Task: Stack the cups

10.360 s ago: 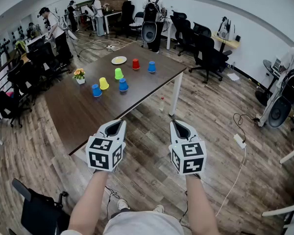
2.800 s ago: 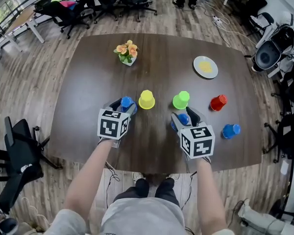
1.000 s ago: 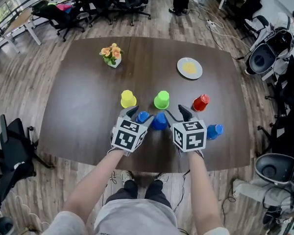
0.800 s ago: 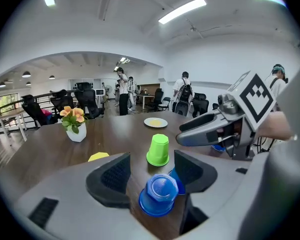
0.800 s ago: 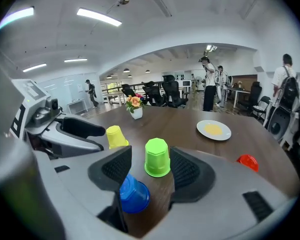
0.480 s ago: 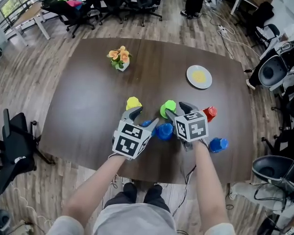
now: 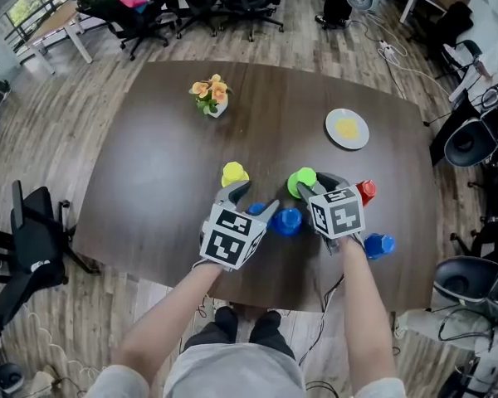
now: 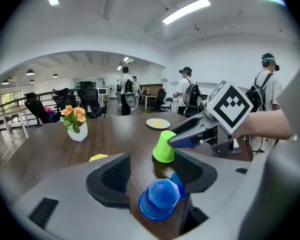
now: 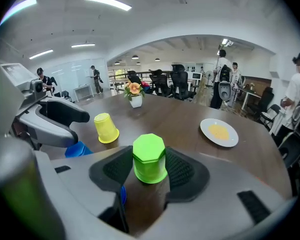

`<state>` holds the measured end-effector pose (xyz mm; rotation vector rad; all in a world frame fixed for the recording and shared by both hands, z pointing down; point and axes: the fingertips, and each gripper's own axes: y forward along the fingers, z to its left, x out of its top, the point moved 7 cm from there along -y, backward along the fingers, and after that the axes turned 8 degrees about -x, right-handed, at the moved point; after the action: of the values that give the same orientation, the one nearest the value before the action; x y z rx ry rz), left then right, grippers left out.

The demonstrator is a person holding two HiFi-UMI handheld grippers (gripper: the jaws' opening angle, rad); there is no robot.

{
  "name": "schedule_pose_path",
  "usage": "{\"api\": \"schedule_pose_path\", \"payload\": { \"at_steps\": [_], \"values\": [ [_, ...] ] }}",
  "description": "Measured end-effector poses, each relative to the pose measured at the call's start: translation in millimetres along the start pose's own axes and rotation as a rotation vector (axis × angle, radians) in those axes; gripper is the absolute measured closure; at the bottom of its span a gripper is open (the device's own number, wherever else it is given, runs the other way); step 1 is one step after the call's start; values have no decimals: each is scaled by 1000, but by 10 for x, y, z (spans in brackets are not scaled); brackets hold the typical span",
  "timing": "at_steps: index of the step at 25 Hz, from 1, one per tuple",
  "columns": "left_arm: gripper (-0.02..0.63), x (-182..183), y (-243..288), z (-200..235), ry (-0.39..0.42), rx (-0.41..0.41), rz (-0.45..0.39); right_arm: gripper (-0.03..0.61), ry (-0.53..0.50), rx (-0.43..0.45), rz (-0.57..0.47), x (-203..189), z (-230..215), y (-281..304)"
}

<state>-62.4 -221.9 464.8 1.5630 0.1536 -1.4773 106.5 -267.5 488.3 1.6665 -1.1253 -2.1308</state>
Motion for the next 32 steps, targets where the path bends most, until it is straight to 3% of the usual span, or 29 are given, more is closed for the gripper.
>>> {"api": "schedule_pose_path", "payload": {
  "at_steps": [12,32],
  "values": [
    [341,-84,-68,-66,27,-12,3,371,66,-87,15,-448,-10,-535],
    [341,-120,-187,-128,52,-27,16,371,96,-67,68,-793,235,-755]
  ]
}}
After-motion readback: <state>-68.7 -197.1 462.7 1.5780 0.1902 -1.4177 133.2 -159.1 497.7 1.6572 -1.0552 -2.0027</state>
